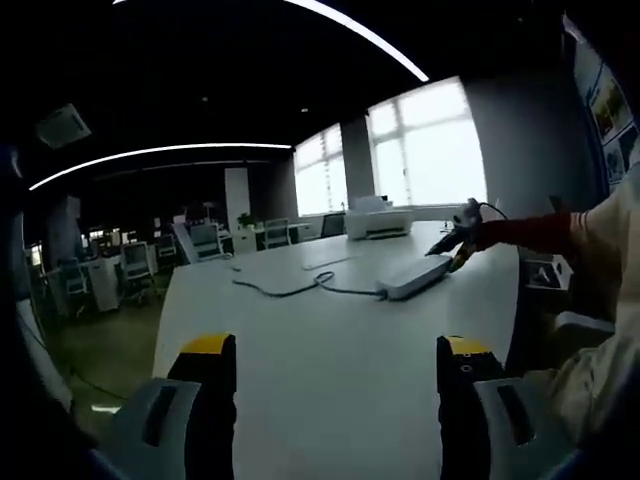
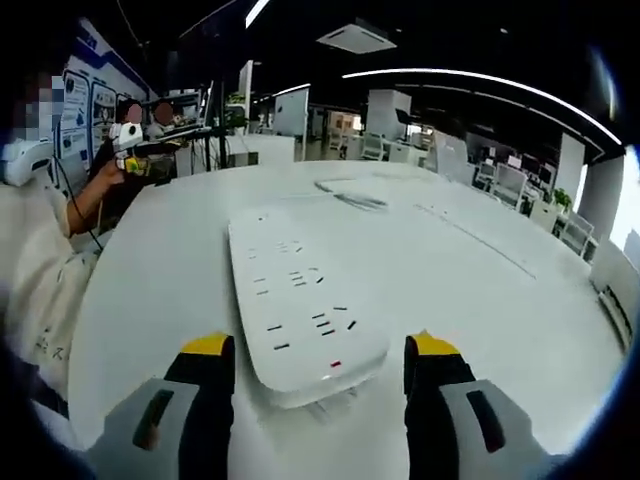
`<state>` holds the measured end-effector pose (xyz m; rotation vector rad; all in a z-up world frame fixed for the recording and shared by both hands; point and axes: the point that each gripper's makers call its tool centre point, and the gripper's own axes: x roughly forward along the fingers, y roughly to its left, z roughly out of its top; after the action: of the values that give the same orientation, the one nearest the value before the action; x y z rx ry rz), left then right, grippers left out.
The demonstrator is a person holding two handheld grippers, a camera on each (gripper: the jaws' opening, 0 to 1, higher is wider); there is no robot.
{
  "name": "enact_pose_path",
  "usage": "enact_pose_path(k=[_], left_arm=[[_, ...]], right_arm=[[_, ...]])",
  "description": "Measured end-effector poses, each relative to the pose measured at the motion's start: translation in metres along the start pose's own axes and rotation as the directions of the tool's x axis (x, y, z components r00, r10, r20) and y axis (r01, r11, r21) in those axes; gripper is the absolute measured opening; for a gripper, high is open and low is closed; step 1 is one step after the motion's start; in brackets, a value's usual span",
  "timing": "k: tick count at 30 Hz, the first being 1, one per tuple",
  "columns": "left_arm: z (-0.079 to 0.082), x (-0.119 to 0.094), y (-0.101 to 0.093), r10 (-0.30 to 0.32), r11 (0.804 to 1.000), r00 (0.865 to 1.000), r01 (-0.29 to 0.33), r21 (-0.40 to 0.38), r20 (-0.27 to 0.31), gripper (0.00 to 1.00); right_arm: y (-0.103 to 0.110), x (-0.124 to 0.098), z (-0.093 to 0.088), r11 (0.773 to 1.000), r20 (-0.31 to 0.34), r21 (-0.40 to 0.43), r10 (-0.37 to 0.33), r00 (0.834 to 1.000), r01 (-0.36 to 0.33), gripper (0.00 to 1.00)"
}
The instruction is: Pick up the power strip scattered on the table, fix it on the side mounting bracket of the table, and press the switch
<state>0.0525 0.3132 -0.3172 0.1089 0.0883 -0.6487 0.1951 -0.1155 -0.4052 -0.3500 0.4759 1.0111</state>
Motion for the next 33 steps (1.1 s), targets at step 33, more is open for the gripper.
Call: enact_pose_path(k=[33], left_arm=[[0.006, -0.002, 0.0, 0.001, 1.0, 1.0, 0.0, -0.014, 0.02, 0.86]], right_arm=[[0.014, 0.002, 0.002, 0.998, 0.014, 0.058, 0.024, 1.0, -0.024, 0.49]])
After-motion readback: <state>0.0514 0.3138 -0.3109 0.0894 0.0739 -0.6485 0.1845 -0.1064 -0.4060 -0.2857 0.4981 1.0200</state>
